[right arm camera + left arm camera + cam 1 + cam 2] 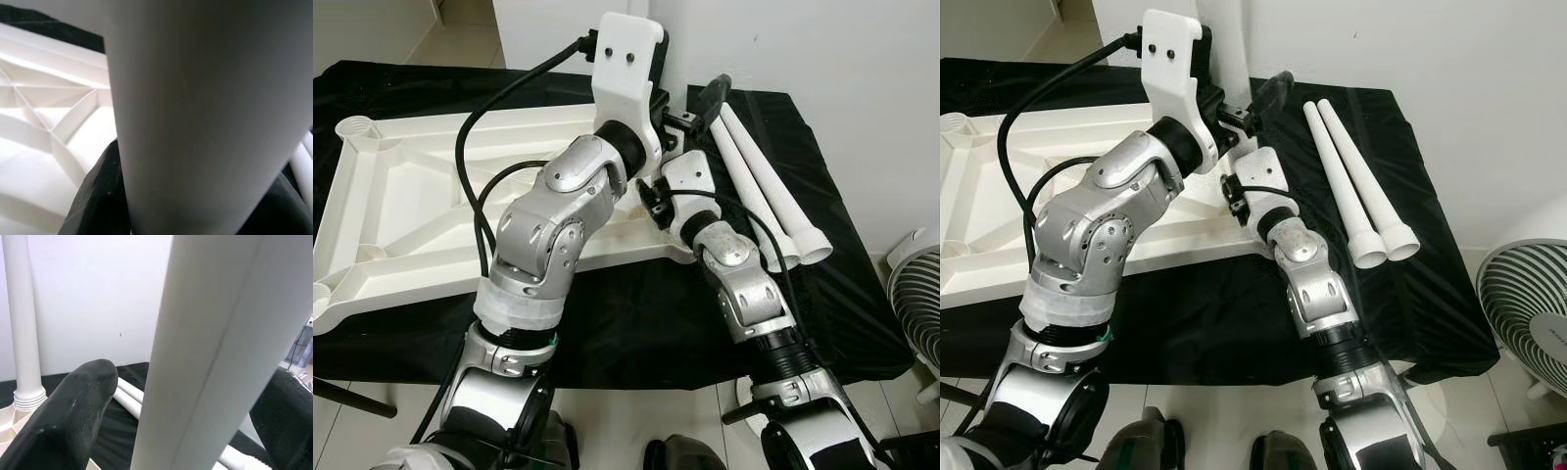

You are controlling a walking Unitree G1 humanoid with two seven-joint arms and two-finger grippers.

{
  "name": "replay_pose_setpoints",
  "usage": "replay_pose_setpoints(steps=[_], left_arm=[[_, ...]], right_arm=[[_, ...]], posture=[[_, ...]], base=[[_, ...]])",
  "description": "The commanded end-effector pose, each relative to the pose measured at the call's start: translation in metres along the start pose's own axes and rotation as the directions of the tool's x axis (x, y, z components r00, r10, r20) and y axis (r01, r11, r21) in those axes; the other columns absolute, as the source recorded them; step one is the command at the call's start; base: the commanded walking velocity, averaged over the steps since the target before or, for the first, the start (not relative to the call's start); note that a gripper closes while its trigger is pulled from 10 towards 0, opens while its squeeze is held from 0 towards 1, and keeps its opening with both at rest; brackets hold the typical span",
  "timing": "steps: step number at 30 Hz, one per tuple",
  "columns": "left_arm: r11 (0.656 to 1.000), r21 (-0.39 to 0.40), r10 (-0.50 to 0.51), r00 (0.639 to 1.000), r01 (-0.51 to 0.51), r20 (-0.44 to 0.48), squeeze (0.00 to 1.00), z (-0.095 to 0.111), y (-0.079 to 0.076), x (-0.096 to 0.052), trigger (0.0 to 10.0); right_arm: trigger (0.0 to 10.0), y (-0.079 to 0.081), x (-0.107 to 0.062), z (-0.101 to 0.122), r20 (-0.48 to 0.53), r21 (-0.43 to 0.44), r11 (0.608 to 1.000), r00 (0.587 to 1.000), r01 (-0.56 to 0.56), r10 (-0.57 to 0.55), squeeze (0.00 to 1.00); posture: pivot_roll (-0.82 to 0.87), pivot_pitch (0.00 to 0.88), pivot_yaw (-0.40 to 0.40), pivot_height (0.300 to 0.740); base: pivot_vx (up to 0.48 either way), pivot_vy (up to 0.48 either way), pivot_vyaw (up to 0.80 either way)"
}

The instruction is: Building children table

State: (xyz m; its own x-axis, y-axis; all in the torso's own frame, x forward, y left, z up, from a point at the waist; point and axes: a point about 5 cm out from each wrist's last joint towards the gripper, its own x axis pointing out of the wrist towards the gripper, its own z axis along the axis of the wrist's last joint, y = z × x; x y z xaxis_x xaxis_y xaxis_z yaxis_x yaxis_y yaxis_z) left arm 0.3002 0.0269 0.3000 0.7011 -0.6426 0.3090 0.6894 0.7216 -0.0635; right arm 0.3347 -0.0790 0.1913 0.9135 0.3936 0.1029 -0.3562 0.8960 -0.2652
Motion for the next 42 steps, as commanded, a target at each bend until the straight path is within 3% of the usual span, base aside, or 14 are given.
replay_pose_setpoints(steps=[1, 4, 5, 6, 14, 23, 29, 33, 35, 40, 41, 42], left_arm=[[0.998, -0.008, -0.069, 0.998, 0.069, 0.013, 1.0, -0.001, -0.002, -0.001, 10.0], [0.998, -0.012, -0.063, 0.998, 0.063, 0.016, 1.0, -0.002, 0.0, -0.001, 10.0], [0.998, -0.004, -0.058, 0.998, 0.058, 0.027, 0.62, -0.002, 0.002, 0.0, 10.0], [0.998, 0.002, -0.06, 0.997, 0.06, 0.04, 0.0, 0.0, 0.003, 0.0, 10.0], [0.999, -0.038, -0.035, 0.996, 0.039, 0.083, 0.0, 0.007, 0.013, -0.005, 10.0], [0.997, -0.053, 0.058, 0.997, -0.055, 0.059, 0.0, 0.001, 0.029, -0.013, 10.0], [0.996, -0.02, 0.092, 0.996, -0.091, 0.016, 0.0, -0.011, 0.037, -0.019, 10.0], [0.993, 0.061, 0.107, 0.993, -0.103, -0.052, 0.0, -0.032, 0.04, -0.028, 10.0], [0.99, 0.115, 0.089, 0.992, -0.079, -0.088, 0.0, -0.042, 0.035, -0.033, 10.0], [0.992, 0.12, 0.053, 0.99, -0.037, -0.133, 0.0, -0.053, 0.028, -0.037, 10.0], [0.981, 0.191, 0.055, 0.984, -0.022, -0.167, 0.0, -0.062, 0.026, -0.04, 10.0], [0.981, 0.191, 0.055, 0.984, -0.022, -0.167, 0.0, -0.062, 0.026, -0.04, 10.0]], right_arm=[[10.0, -0.004, 0.002, 0.002, 0.018, 0.036, 0.999, 0.999, 0.028, -0.028, 0.0], [10.0, -0.005, 0.003, 0.004, 0.024, 0.056, 0.998, 0.999, 0.043, -0.044, 0.0], [10.0, -0.007, 0.005, 0.006, 0.032, 0.08, 0.995, 0.998, 0.058, -0.061, 0.0], [10.0, -0.009, 0.006, 0.007, 0.037, 0.097, 0.992, 0.996, 0.078, -0.082, 0.0], [10.0, -0.028, 0.006, 0.006, 0.02, 0.166, 0.959, 0.972, 0.228, -0.234, 0.0], [10.0, -0.038, -0.001, -0.004, -0.01, 0.172, 0.938, 0.953, 0.301, -0.304, 0.0], [10.0, -0.037, -0.007, -0.01, -0.008, 0.154, 0.937, 0.948, 0.314, -0.317, 0.0], [10.0, -0.034, -0.01, -0.015, -0.004, 0.163, 0.938, 0.951, 0.305, -0.309, 0.0], [10.0, -0.031, -0.011, -0.018, 0.0, 0.176, 0.942, 0.957, 0.285, -0.29, 0.0], [10.0, -0.029, -0.012, -0.02, 0.005, 0.192, 0.945, 0.963, 0.264, -0.27, 0.0], [10.0, -0.027, -0.013, -0.021, 0.004, 0.203, 0.948, 0.968, 0.243, -0.249, 0.0], [10.0, -0.027, -0.013, -0.021, 0.004, 0.203, 0.948, 0.968, 0.243, -0.249, 0.0]], posture=[[-0.04, 0.026, -0.05, 0.74], [-0.04, 0.026, -0.05, 0.74], [-0.05, 0.029, -0.048, 0.74], [-0.05, 0.03, -0.047, 0.74], [-0.04, 0.033, -0.031, 0.74], [-0.04, 0.046, -0.006, 0.74], [-0.04, 0.052, 0.001, 0.74], [-0.04, 0.053, 0.005, 0.74], [-0.04, 0.054, 0.004, 0.74], [-0.04, 0.055, 0.004, 0.74], [-0.04, 0.06, 0.003, 0.74], [-0.04, 0.06, 0.003, 0.74]], base=[[0.0, 0.0, 0.0], [0.0, 0.0, 0.0], [0.0, 0.0, 0.0], [0.0, 0.0, 0.0], [0.0, 0.0, 0.0], [0.0, 0.0, 0.0], [0.0, 0.0, 0.0], [0.0, 0.0, 0.0], [0.0, 0.0, 0.0], [0.0, 0.0, 0.0], [0.0, 0.0, 0.0], [0.0, 0.0, 0.0]])
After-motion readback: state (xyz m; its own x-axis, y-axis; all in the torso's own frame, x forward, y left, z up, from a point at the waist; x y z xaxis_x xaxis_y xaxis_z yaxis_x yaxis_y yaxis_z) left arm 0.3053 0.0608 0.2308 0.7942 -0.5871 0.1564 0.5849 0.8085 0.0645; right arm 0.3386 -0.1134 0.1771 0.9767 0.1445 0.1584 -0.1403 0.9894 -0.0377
